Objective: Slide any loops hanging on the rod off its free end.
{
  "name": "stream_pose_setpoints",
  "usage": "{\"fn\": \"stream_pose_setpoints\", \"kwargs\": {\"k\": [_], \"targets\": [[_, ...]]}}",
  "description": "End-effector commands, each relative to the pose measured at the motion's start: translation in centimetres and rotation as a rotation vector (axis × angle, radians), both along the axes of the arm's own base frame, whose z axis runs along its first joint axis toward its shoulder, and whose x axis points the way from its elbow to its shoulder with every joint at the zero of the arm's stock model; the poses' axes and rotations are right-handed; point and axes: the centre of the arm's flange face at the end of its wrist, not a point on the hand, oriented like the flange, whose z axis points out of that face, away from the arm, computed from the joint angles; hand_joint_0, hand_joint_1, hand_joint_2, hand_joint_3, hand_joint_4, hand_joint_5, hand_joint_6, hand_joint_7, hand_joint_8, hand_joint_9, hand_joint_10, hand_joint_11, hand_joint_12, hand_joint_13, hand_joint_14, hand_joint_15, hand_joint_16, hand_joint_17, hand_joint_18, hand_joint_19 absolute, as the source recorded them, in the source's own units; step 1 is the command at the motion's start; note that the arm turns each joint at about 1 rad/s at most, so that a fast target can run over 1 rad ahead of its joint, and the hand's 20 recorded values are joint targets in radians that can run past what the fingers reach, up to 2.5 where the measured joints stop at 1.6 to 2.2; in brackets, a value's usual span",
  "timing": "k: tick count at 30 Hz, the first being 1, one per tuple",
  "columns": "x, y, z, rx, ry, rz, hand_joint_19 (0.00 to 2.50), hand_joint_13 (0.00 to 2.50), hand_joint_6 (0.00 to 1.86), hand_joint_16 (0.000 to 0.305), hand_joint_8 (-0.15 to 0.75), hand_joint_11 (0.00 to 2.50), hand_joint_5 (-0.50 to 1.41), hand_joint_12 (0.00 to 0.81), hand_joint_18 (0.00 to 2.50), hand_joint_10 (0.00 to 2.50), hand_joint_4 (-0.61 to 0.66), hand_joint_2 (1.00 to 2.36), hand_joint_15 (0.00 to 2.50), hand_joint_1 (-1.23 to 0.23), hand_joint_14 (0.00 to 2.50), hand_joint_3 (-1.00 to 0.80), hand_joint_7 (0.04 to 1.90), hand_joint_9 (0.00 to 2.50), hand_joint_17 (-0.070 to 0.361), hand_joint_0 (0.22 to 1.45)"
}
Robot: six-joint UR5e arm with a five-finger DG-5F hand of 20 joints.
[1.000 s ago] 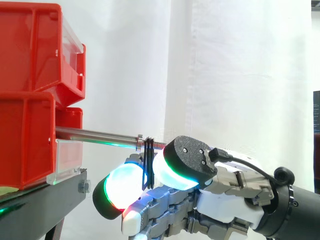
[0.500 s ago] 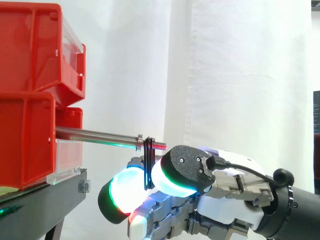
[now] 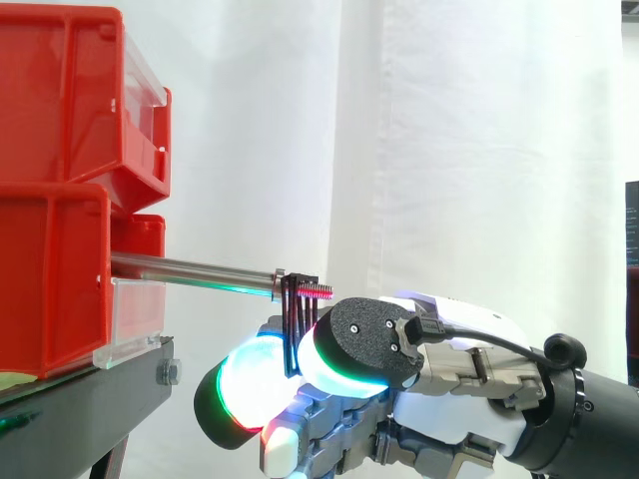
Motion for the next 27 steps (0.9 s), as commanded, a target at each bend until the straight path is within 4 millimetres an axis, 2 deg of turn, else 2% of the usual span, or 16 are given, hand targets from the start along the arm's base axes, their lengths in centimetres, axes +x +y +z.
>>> {"fn": "stream_pose_setpoints", "kwargs": {"k": [1,7,9,11,15,23,27], "targets": [[0.0,0.0,0.0,0.000,-0.002,0.000,0.60,1.08,0.88,0.050,0.316,0.33,-0.16,0.317,0.96,0.01,0.14,1.01,0.41,-0.74,0.01,-0.11,0.83,1.00,0.113,0.60],[0.0,-0.1,0.0,0.000,0.001,-0.001,0.58,1.10,0.91,0.055,0.339,0.33,-0.16,0.336,1.01,0.01,0.09,1.00,0.39,-0.72,0.01,-0.01,0.83,1.02,0.124,0.60],[0.0,0.0,0.0,0.000,0.001,0.000,0.57,1.10,0.92,0.056,0.344,0.34,-0.16,0.340,1.02,0.01,0.07,1.09,0.40,-0.70,0.01,0.00,0.83,1.03,0.127,0.58],[0.0,-0.1,0.0,0.000,0.001,-0.001,0.56,1.11,0.93,0.058,0.351,0.33,-0.15,0.346,1.03,0.01,0.04,1.24,0.39,-0.68,0.01,0.00,0.85,1.04,0.130,0.54],[0.0,-0.1,0.9,-0.001,-0.008,0.002,0.56,1.11,0.93,0.058,0.353,0.34,-0.15,0.349,1.03,0.01,0.01,1.30,0.38,-0.68,0.01,0.00,0.86,1.04,0.131,0.53],[-0.1,0.2,1.3,-0.010,0.005,0.018,0.57,1.11,0.93,0.058,0.357,0.35,-0.14,0.352,1.03,0.01,-0.01,1.35,0.39,-0.68,0.01,0.00,0.87,1.04,0.131,0.52],[-0.4,0.2,2.3,-0.016,0.021,0.028,0.57,1.11,0.92,0.058,0.355,0.35,-0.14,0.352,1.03,0.01,-0.01,1.34,0.39,-0.68,0.01,0.00,0.88,1.04,0.131,0.52]]}}
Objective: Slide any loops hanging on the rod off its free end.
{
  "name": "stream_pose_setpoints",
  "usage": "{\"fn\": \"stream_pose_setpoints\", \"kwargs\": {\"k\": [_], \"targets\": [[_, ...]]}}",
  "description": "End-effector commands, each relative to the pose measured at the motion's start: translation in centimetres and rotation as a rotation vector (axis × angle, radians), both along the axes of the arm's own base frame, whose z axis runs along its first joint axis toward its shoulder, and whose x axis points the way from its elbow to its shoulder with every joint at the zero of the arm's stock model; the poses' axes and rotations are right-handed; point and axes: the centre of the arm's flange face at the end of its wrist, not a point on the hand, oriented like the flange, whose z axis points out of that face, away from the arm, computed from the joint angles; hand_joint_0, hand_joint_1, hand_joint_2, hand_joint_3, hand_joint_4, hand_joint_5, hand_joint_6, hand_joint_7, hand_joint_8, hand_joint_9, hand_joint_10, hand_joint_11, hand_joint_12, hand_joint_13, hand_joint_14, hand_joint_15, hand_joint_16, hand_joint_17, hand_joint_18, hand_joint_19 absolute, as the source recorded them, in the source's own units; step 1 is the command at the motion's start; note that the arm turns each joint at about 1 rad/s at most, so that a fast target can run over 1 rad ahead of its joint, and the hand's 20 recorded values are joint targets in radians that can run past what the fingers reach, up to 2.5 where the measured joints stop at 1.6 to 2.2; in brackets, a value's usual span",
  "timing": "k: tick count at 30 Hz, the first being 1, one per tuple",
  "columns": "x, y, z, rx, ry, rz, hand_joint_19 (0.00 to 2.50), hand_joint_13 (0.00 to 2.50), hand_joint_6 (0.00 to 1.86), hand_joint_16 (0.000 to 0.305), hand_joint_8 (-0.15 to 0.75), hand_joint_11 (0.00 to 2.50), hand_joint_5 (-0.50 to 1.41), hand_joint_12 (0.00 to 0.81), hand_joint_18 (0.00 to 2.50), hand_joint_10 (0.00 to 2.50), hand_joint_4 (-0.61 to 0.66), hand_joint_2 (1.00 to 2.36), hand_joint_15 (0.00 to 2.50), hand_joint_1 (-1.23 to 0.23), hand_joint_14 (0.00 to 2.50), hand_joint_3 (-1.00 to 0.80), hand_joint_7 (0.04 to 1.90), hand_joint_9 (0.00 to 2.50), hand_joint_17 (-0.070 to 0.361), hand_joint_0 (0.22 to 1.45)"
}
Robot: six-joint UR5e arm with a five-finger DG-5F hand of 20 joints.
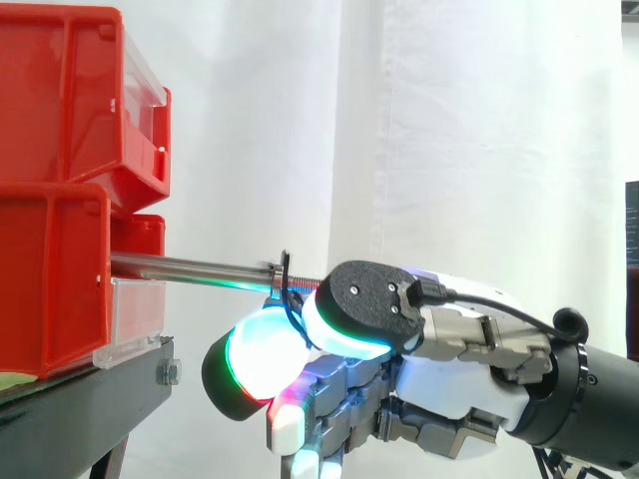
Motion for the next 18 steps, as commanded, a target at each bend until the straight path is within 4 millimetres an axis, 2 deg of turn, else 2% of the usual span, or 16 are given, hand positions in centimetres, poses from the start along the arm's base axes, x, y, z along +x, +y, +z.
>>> {"fn": "stream_pose_setpoints", "kwargs": {"k": [1,8,15,18], "targets": [[-0.2,0.0,0.5,-0.004,0.015,0.007,0.57,1.11,0.92,0.058,0.357,0.35,-0.14,0.351,1.03,0.01,-0.01,1.34,0.39,-0.68,0.01,0.00,0.88,1.04,0.132,0.52],[-1.1,-0.1,1.5,-0.017,0.107,0.008,0.57,1.11,0.92,0.059,0.356,0.35,-0.14,0.353,1.03,0.01,-0.01,1.35,0.40,-0.67,0.01,0.00,0.88,1.05,0.132,0.52],[-1.7,-0.4,1.3,-0.022,0.159,0.002,0.57,1.11,0.92,0.059,0.356,0.35,-0.14,0.354,1.03,0.01,0.00,1.36,0.40,-0.67,0.01,-0.02,0.87,1.05,0.133,0.52],[-1.9,-0.5,2.2,-0.022,0.164,-0.001,0.57,1.11,0.92,0.059,0.357,0.35,-0.14,0.355,1.03,0.01,0.00,1.36,0.40,-0.67,0.01,-0.01,0.87,1.05,0.133,0.52]]}}
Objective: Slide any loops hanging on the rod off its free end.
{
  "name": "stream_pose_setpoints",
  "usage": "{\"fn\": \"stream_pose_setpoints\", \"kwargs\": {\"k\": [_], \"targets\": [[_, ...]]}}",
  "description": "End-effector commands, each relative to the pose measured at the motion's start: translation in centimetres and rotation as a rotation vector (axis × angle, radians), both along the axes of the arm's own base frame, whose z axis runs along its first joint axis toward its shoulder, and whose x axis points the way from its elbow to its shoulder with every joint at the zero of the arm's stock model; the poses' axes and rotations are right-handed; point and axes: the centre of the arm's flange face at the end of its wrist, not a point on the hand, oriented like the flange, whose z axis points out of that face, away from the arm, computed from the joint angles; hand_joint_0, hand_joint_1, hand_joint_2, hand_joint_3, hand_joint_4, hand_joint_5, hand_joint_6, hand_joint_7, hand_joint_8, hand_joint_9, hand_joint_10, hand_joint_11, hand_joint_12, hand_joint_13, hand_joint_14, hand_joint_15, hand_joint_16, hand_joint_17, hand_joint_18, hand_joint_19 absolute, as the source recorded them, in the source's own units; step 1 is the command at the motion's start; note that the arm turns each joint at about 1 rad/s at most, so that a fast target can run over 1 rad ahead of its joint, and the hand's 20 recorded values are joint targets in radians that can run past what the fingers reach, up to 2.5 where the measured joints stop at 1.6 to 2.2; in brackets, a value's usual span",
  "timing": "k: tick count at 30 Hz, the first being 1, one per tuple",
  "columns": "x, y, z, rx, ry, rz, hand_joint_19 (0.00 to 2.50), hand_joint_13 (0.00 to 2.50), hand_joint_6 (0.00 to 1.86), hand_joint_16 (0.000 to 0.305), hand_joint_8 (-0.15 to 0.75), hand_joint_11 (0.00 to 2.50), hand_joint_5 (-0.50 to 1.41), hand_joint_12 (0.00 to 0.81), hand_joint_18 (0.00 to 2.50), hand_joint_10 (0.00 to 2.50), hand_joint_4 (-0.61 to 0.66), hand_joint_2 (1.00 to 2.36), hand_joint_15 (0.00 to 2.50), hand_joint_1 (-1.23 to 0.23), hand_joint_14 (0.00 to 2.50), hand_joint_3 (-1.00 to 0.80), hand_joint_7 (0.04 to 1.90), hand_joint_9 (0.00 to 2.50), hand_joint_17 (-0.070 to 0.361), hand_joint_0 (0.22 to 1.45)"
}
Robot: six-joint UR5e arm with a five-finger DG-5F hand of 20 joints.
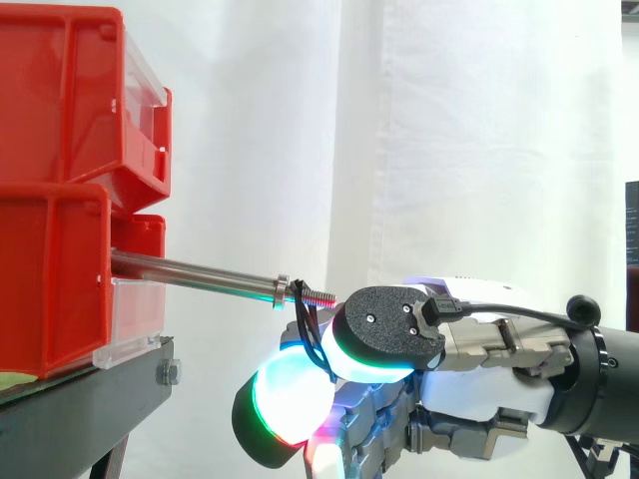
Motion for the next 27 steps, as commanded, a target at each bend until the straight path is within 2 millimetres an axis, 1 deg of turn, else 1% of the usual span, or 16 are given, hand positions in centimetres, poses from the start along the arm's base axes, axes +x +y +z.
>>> {"fn": "stream_pose_setpoints", "kwargs": {"k": [1,9,14,16,19,20,27], "targets": [[-0.5,-0.4,1.0,0.000,0.027,-0.010,0.57,1.11,0.92,0.059,0.357,0.35,-0.14,0.355,1.03,0.01,0.00,1.36,0.39,-0.67,0.01,-0.02,0.87,1.05,0.133,0.52],[-1.1,-0.6,1.3,-0.001,0.078,-0.011,0.57,1.11,0.92,0.059,0.355,0.36,-0.14,0.351,1.03,0.01,0.01,1.33,0.40,-0.67,0.01,-0.01,0.87,1.05,0.132,0.53],[-1.4,-0.6,2.3,-0.003,0.090,-0.011,0.58,1.11,0.92,0.059,0.359,0.36,-0.14,0.353,1.03,0.01,0.00,1.33,0.40,-0.67,0.01,-0.01,0.87,1.05,0.132,0.52],[-1.7,-0.7,3.2,-0.004,0.096,-0.015,0.57,1.11,0.92,0.059,0.358,0.35,-0.14,0.353,1.03,0.01,0.00,1.33,0.40,-0.67,0.01,-0.01,0.87,1.05,0.132,0.52],[-1.9,-0.7,3.6,-0.008,0.108,-0.017,0.57,1.11,0.92,0.059,0.358,0.35,-0.14,0.353,1.03,0.01,0.00,1.33,0.40,-0.67,0.01,-0.01,0.87,1.05,0.132,0.52],[-2.0,-0.8,4.1,-0.008,0.111,-0.018,0.58,1.11,0.92,0.059,0.354,0.35,-0.14,0.353,1.03,0.01,0.01,1.33,0.40,-0.67,0.01,-0.01,0.87,1.05,0.132,0.52],[-2.7,-0.9,4.2,-0.009,0.143,-0.020,0.58,1.11,0.92,0.059,0.358,0.35,-0.14,0.352,1.03,0.01,0.00,1.33,0.40,-0.67,0.01,-0.01,0.88,1.05,0.132,0.53]]}}
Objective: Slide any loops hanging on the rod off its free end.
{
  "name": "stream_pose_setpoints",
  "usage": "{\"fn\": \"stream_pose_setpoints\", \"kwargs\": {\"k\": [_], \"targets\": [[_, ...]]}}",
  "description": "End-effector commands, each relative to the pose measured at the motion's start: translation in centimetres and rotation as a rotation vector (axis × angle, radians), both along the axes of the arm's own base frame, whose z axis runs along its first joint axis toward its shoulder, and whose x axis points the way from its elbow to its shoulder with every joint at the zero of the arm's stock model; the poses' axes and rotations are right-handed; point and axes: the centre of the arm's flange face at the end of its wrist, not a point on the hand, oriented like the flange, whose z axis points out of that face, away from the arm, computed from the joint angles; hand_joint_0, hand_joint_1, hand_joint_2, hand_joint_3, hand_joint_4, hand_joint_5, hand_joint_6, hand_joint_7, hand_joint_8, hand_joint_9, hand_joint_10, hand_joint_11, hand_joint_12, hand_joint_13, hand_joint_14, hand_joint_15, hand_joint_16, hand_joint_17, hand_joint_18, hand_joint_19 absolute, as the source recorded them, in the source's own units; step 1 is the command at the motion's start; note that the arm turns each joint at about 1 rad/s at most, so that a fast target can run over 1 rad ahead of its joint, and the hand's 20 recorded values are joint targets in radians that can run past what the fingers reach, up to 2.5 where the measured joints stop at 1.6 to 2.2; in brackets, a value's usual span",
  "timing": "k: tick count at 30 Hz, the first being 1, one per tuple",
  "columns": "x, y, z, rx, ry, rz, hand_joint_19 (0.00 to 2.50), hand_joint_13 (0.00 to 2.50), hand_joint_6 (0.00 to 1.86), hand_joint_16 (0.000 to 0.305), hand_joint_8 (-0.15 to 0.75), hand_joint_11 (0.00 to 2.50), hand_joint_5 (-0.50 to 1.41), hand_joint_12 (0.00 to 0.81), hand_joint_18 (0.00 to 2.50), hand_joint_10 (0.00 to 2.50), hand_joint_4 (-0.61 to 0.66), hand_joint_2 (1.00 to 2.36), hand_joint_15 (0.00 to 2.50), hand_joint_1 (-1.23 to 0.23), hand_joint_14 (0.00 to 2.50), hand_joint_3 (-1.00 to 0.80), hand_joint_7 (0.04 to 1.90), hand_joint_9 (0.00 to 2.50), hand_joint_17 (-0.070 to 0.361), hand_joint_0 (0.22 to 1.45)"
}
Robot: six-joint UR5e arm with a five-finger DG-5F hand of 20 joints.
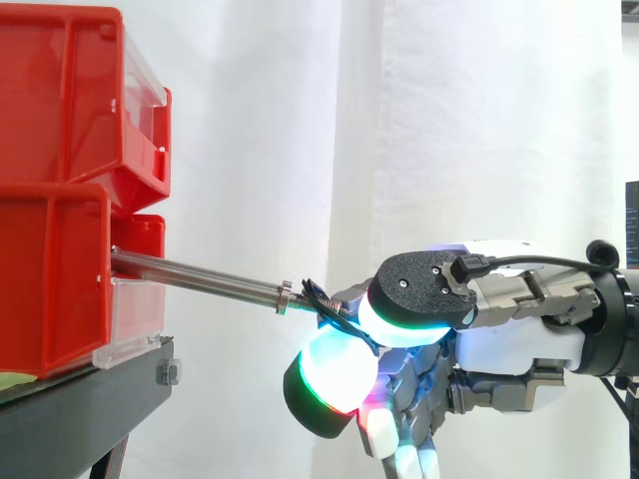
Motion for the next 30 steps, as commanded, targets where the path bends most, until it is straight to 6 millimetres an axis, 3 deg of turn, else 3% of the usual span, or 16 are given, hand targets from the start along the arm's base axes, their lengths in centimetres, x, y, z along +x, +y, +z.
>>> {"fn": "stream_pose_setpoints", "kwargs": {"k": [1,11,18,21,22,30], "targets": [[-0.5,-0.1,0.2,0.000,0.011,-0.007,0.57,1.11,0.92,0.059,0.359,0.36,-0.14,0.351,1.03,0.01,0.00,1.33,0.40,-0.67,0.01,-0.01,0.88,1.05,0.132,0.53],[-6.1,-0.5,1.8,0.006,0.046,-0.128,0.57,1.11,0.92,0.059,0.356,0.35,-0.14,0.350,1.03,0.01,0.01,1.29,0.40,-0.68,0.01,-0.01,0.87,1.04,0.132,0.53],[-7.0,-0.5,2.1,0.027,0.086,-0.134,0.57,1.11,0.92,0.058,0.353,0.36,-0.15,0.352,1.02,0.01,0.03,1.23,0.41,-0.70,0.01,-0.02,0.87,1.04,0.131,0.55],[-7.0,-0.4,2.1,0.037,0.089,-0.138,0.58,1.11,0.91,0.057,0.350,0.36,-0.15,0.347,1.02,0.01,0.03,1.15,0.41,-0.73,0.01,-0.04,0.88,1.04,0.129,0.57],[-7.0,-0.3,2.1,0.040,0.089,-0.140,0.59,1.10,0.91,0.055,0.340,0.36,-0.15,0.340,1.00,0.01,0.02,1.00,0.41,-0.75,0.01,-0.03,0.88,1.03,0.125,0.61],[-6.9,-0.3,2.2,0.099,0.087,-0.219,0.64,1.08,0.91,0.045,0.286,0.39,-0.17,0.294,0.93,0.01,-0.07,1.01,0.46,-0.78,0.02,-0.22,0.92,0.98,0.101,0.64]]}}
